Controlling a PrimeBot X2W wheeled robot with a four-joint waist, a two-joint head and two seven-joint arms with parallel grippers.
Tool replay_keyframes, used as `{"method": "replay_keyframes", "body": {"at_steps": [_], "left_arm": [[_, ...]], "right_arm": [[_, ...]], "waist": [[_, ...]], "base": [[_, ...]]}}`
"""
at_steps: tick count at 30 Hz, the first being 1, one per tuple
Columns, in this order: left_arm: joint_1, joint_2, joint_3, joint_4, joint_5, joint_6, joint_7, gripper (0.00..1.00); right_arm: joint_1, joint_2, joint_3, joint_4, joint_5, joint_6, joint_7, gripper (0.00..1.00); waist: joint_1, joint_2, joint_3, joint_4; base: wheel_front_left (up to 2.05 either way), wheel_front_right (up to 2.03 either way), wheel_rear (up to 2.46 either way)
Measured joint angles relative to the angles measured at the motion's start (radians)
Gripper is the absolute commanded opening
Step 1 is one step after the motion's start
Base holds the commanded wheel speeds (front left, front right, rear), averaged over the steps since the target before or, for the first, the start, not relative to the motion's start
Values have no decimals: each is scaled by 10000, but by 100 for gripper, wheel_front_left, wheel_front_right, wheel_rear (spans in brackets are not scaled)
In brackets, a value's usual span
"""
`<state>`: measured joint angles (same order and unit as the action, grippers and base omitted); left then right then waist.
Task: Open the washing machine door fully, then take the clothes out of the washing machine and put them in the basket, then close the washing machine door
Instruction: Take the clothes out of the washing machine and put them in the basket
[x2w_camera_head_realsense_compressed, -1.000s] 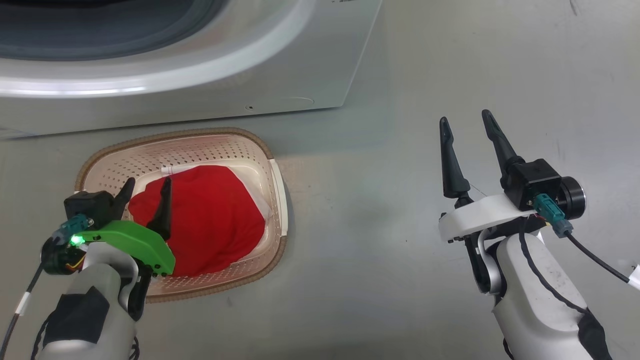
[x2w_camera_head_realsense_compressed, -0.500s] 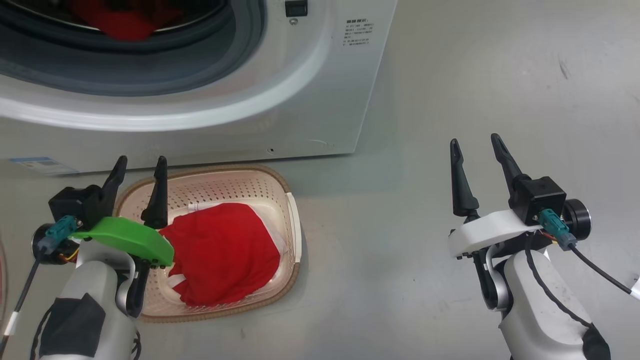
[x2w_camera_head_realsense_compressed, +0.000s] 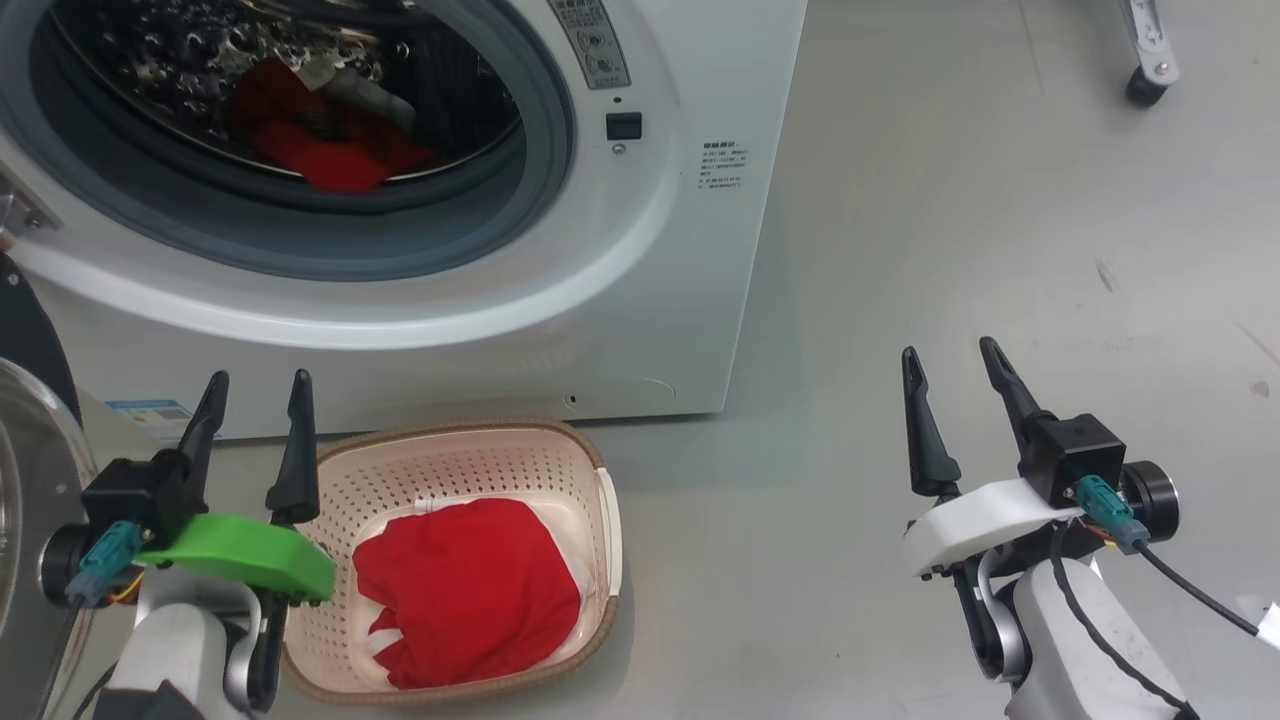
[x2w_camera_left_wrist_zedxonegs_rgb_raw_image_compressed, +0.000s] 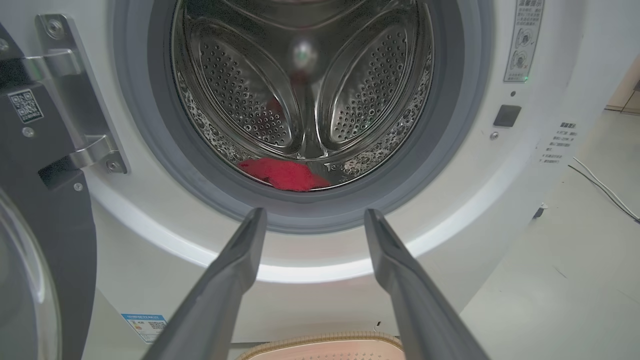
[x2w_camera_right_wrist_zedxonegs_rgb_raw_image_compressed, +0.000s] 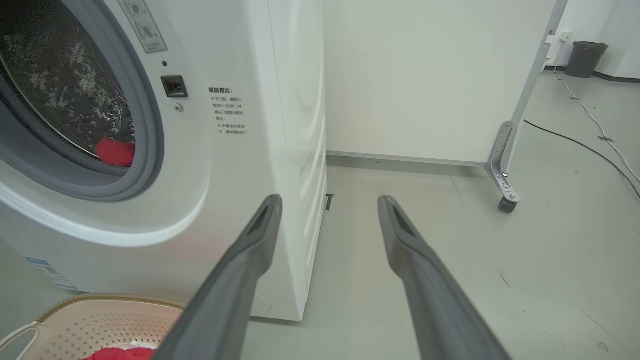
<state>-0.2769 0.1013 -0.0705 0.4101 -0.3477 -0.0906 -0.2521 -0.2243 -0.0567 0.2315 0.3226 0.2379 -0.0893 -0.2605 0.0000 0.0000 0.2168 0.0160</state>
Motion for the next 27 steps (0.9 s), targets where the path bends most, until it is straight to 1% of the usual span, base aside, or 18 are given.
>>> {"method": "replay_keyframes", "body": {"at_steps": [3,9,15,27], "left_arm": [[470,4,232,-259,46,134,0,100],[1143,-10,360,-589,259,161,0,100],[1923,-151,495,-1034,399,240,0,100],[2589,-270,589,-1632,681,249,0,100]], "right_arm": [[205,0,-15,-23,0,79,0,100],[468,-6,-115,-127,2,94,0,100],[968,2,-173,-174,2,205,0,100],[1270,6,-203,-374,2,357,0,100]], "waist": [[0,0,-359,15],[0,0,-870,6],[0,0,-1433,-35],[0,0,-1749,-154]], "base": [[0,0,0],[0,0,0],[0,0,0],[0,0,0]]}}
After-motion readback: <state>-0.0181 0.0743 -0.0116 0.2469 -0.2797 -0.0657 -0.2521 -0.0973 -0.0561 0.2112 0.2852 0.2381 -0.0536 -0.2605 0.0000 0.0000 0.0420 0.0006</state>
